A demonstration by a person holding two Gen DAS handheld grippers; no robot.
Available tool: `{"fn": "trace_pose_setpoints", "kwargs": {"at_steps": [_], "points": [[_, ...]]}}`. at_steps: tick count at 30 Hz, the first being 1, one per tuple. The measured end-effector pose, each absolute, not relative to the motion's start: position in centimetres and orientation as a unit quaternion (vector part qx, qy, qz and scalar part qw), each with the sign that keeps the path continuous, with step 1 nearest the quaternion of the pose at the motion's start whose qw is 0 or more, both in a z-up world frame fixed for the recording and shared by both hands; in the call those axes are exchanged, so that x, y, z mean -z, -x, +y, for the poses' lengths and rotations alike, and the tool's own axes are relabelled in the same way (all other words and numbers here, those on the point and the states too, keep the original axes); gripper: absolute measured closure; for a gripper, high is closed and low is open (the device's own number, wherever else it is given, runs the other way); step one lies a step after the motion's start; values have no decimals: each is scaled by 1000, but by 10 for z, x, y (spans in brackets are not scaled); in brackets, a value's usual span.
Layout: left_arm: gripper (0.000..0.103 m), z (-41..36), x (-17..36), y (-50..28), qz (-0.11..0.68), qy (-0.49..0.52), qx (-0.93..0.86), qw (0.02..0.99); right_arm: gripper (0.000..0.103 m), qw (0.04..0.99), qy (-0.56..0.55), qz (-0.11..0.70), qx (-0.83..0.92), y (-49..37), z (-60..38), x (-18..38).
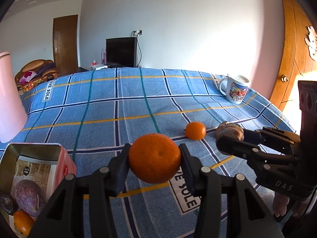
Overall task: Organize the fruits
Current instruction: 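Lift and carry the mandarin and brown item toward the tin box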
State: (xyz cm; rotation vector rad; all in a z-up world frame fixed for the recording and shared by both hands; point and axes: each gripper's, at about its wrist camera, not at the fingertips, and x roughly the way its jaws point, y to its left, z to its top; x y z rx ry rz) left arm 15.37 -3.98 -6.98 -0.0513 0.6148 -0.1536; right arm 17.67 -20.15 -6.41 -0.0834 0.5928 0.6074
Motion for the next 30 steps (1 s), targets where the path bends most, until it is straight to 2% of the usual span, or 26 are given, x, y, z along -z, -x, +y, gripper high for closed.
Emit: {"fn": "trace_pose_setpoints", "kwargs": {"at_steps": [30], "points": [[54, -46, 55, -124, 221, -5, 52, 974, 71, 933, 35, 202, -296, -148, -213, 51]]}}
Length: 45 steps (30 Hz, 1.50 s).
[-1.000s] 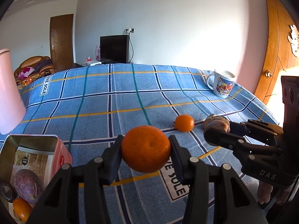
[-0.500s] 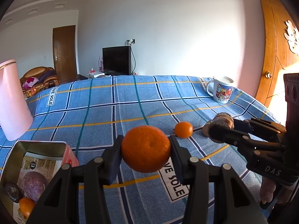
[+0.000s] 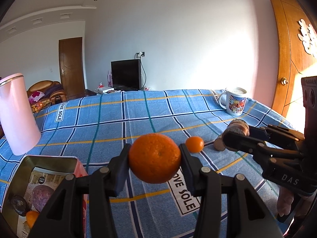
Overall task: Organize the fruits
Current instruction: 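Lift and carry the mandarin and brown item toward the tin box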
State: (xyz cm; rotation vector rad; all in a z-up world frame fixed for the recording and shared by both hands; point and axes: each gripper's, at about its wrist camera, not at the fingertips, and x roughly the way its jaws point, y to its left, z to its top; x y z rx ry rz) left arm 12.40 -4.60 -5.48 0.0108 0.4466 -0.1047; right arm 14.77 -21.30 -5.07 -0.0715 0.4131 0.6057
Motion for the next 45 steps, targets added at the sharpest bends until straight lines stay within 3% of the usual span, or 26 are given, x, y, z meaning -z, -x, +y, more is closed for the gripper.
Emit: {"fn": "trace_pose_setpoints", "kwargs": {"at_steps": [21, 45], "points": [[54, -44, 48, -103, 178, -10, 42, 983, 71, 947, 40, 142, -284, -119, -216, 43], [54, 13, 46, -68, 179, 28, 10, 983, 70, 919, 56, 157, -356, -101, -147, 35]]}}
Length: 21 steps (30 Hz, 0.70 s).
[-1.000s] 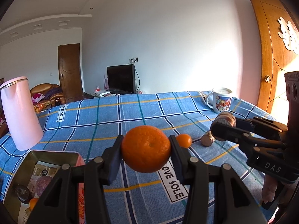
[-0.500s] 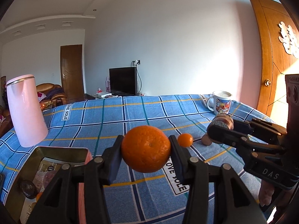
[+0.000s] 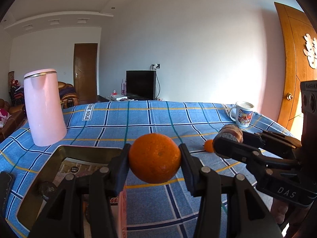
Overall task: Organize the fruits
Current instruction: 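Lift and carry the mandarin and brown item toward the tin box, then open the left tool over the tin box to drop the mandarin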
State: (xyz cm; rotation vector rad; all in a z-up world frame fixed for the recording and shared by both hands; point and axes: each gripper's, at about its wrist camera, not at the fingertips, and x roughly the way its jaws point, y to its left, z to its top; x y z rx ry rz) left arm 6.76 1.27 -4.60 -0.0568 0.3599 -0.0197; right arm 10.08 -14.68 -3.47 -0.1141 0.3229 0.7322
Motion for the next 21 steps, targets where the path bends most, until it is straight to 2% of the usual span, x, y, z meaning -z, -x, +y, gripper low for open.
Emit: {"fn": "trace_pose_setpoints", "kwargs": {"at_steps": [21], "points": [[54, 126, 51, -15, 194, 90, -81, 974, 70, 866, 107, 181, -454, -75, -35, 35]]}}
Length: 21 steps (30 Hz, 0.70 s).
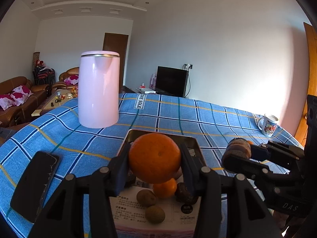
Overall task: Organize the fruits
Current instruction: 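Open the left tool over the tin box to drop the mandarin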
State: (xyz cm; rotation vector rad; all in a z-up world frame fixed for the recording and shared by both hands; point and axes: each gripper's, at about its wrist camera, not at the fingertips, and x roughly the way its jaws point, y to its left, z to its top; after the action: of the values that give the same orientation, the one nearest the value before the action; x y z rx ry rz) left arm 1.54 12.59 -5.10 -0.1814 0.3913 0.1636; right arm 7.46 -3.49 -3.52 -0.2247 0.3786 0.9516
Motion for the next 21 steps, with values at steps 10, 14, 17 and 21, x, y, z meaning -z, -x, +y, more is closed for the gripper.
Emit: {"fn": "trace_pose_setpoints", "kwargs": {"at_steps": [10, 14, 17, 21], "points": [[54, 149, 71, -14, 228, 105, -92, 964, 70, 829, 161, 241, -477, -72, 15, 61], [53, 153, 75, -14, 232, 110, -94, 962, 70, 817, 169, 263, -484, -74, 24, 68], [53, 155, 76, -13, 232, 113, -100, 961, 70, 813, 170, 270, -487, -76, 30, 70], [41, 154, 69, -8, 217, 114, -105, 964, 61, 808, 168, 273, -494, -75, 30, 72]]}}
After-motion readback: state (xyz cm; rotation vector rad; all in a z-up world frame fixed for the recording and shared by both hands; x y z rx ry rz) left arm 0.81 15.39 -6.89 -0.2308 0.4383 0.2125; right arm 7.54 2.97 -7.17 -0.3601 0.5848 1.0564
